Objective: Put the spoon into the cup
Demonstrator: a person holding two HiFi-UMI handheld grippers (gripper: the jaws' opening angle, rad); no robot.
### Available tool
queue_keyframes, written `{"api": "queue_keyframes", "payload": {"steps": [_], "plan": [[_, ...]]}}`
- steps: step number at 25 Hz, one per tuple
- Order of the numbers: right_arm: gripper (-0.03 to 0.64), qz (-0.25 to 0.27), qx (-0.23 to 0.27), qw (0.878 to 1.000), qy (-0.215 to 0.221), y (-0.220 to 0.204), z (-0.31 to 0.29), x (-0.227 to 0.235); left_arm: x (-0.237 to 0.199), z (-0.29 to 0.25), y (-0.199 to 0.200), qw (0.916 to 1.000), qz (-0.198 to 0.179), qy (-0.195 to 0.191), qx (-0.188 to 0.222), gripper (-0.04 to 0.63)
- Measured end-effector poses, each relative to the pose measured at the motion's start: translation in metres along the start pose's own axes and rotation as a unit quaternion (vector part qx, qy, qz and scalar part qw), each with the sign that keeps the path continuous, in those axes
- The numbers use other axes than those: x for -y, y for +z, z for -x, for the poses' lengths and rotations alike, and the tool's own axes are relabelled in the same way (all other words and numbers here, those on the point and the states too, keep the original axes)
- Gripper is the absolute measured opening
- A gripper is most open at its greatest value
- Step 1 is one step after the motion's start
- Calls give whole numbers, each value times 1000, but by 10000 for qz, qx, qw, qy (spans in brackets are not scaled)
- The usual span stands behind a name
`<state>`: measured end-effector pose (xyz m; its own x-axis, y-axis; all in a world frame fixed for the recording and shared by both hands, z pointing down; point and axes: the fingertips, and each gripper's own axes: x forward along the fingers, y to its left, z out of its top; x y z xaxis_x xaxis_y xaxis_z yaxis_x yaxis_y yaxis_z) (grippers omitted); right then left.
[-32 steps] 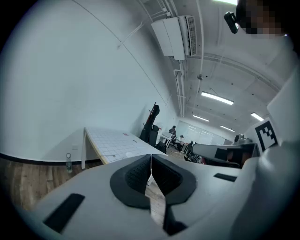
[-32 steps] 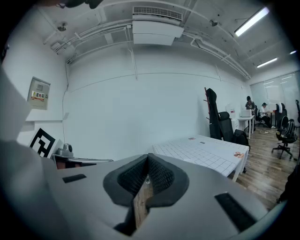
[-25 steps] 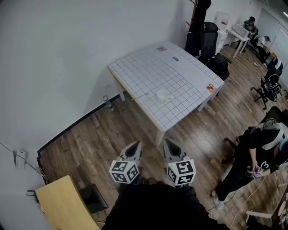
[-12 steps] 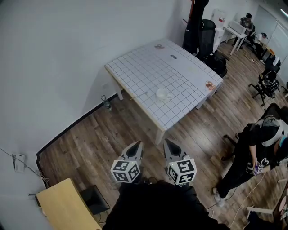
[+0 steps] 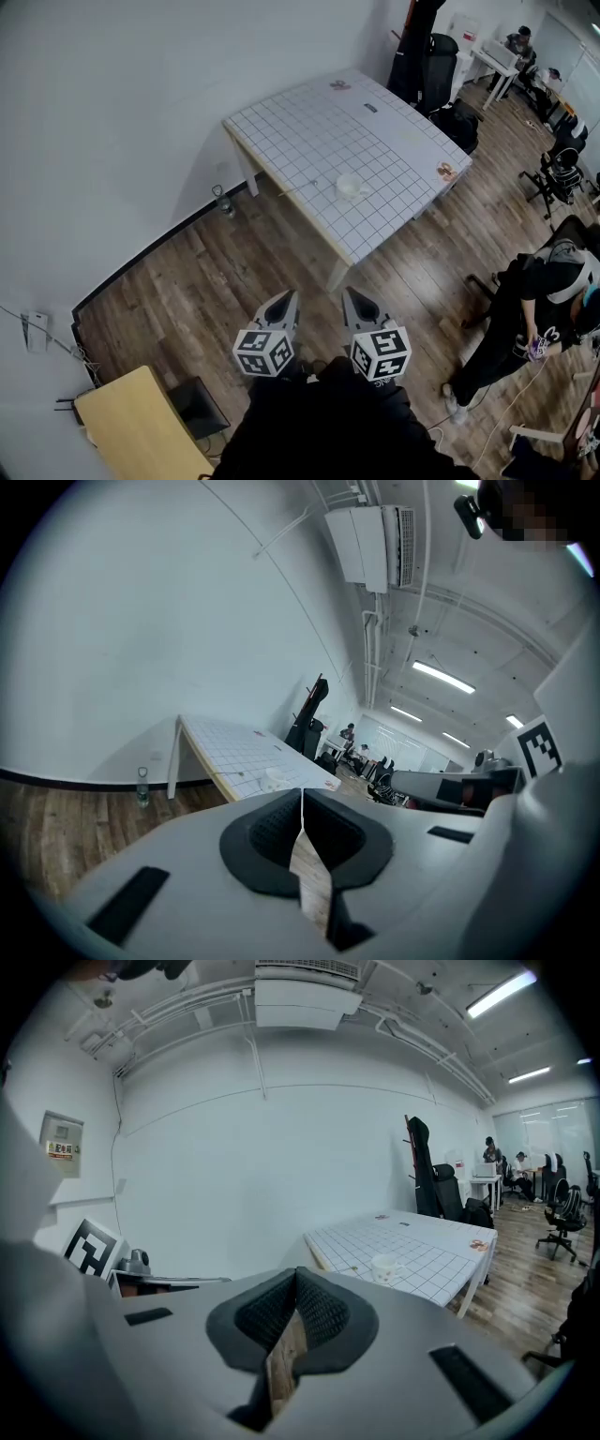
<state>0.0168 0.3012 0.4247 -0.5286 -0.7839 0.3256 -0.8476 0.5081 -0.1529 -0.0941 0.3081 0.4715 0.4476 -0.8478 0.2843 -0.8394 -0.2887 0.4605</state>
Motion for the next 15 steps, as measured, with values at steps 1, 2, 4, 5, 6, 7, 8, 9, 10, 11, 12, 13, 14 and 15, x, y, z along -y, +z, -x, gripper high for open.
{"api": "queue_keyframes", "payload": {"steps": [1,2,4,5,6,7,8,9,10,11,12,13,14,15], "plan": [[21,15,-10,10000,8,0,-2,-3,-4,2,1,10000,15,22,12,37],[21,22,-27,10000,13,-2,-3,-6,-8,3,1,10000,36,40,20,37],[21,11,-96,10000,8,-8,-6,-10,-15,6,-2,9999,92,72,4,37],[21,-2,-140,9999,-2,-11,-7,-11,-18,7,-4,9999,128,85,-19,37],[21,-20,-183,9998,-18,-13,-8,-10,-21,7,-6,9998,164,95,-50,37],[21,-42,-221,9997,-37,-15,-10,-9,-23,6,-7,9997,197,102,-83,37],[21,-65,-251,9996,-56,-16,-11,-8,-25,5,-8,9996,223,106,-114,37],[21,-86,-271,9996,-74,-16,-13,-5,-26,2,-9,9996,240,109,-141,37],[21,-103,-286,9995,-87,-16,-15,-2,-27,-1,-10,9995,252,113,-165,37],[21,-116,-299,9994,-94,-16,-19,1,-29,-5,-10,9994,264,118,-187,37],[21,-123,-316,9994,-92,-15,-23,5,-31,-10,-10,9993,280,128,-206,37],[21,-128,-336,9993,-83,-15,-28,9,-33,-17,-10,9992,301,142,-225,37],[21,-135,-356,9993,-69,-15,-34,14,-36,-25,-10,9991,324,158,-243,37],[21,-148,-372,9992,-51,-16,-42,21,-38,-34,-10,9989,342,175,-258,37]]}}
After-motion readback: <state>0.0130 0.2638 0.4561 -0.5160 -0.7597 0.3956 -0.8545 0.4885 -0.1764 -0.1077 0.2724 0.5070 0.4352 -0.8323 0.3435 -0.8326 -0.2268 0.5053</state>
